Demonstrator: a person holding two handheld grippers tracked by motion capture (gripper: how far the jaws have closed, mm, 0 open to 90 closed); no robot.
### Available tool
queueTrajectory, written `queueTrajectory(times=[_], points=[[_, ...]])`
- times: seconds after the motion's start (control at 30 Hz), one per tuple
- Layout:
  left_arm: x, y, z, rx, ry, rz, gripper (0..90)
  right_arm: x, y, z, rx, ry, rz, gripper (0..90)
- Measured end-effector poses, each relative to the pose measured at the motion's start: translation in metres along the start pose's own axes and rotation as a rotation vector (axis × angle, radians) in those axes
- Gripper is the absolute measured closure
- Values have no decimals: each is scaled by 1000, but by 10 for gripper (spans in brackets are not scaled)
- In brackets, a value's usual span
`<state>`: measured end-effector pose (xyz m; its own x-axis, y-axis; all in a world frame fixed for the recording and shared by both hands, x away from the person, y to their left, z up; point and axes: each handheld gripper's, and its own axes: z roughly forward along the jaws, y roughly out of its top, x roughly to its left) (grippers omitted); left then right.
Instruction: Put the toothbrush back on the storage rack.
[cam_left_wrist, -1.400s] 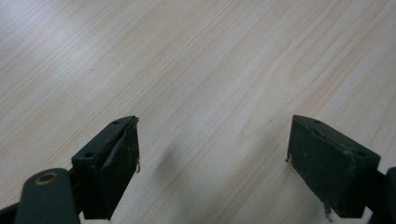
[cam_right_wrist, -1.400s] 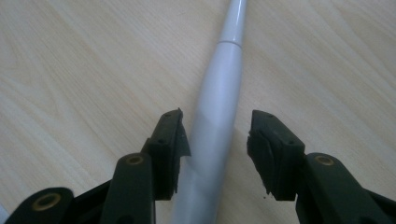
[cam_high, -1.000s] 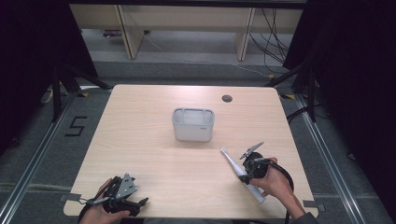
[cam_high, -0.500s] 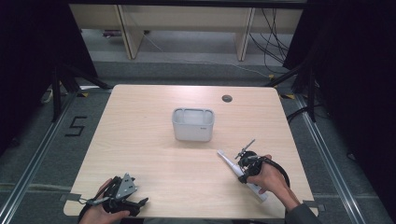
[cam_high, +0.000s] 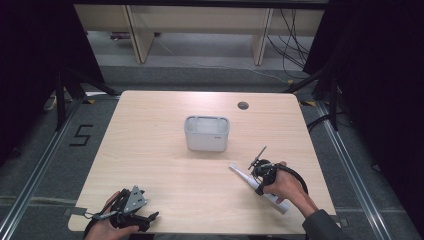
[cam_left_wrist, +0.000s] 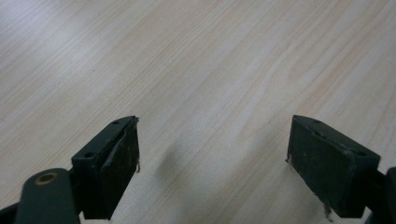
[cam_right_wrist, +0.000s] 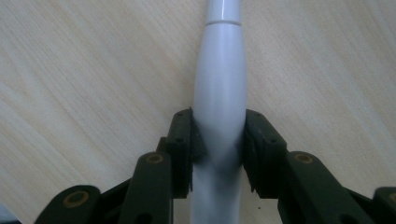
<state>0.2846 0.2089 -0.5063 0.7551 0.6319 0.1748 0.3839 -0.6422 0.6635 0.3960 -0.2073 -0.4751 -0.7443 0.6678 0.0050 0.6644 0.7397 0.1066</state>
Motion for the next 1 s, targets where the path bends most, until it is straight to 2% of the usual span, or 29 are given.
queueTrajectory(times=[0.03,0.07,0.1,0.13,0.2,0.23,0.27,0.4,0.47,0.5,0.53,0.57,0.6,0.63,0.77,0.87,0.97,1.0], points=[[0,0,0,0,1,1,162,-1,2,0,23,-1,-9,661],[0,0,0,-1,2,-1,162,-3,3,-1,35,-12,-44,662],[0,0,0,0,1,0,162,-3,3,0,32,-8,-53,662],[0,0,0,1,2,0,162,-2,5,-1,55,-11,-46,662],[0,0,0,1,0,0,162,-2,6,0,61,-15,-52,663],[0,0,0,-2,4,2,162,0,7,0,48,-6,-27,663],[0,0,0,-2,3,1,162,-1,7,0,52,-12,-47,663],[0,0,0,1,5,4,162,1,6,-1,52,-9,-32,664],[0,0,0,0,3,1,162,-1,3,0,43,-10,-71,665],[0,0,0,0,2,0,163,1,2,-2,52,-31,-38,666],[0,0,0,0,2,0,162,1,2,-2,52,-31,-38,666],[0,0,0,-3,5,0,162,-2,-1,-3,26,-41,-60,666],[0,0,0,-1,5,2,162,-1,-3,-5,9,-39,-34,666],[0,0,0,-1,3,2,162,-3,-5,-7,1,-42,-46,666],[0,0,0,0,5,3,162,-3,-13,-17,-63,-47,-24,667],[0,0,0,-1,3,0,163,-6,-18,-25,-99,-43,-36,667],[1,0,0,1,3,0,162,-8,-22,-37,-148,-39,-1,667],[1,0,0,1,3,0,163,-8,-22,-37,-148,-39,-1,667]])
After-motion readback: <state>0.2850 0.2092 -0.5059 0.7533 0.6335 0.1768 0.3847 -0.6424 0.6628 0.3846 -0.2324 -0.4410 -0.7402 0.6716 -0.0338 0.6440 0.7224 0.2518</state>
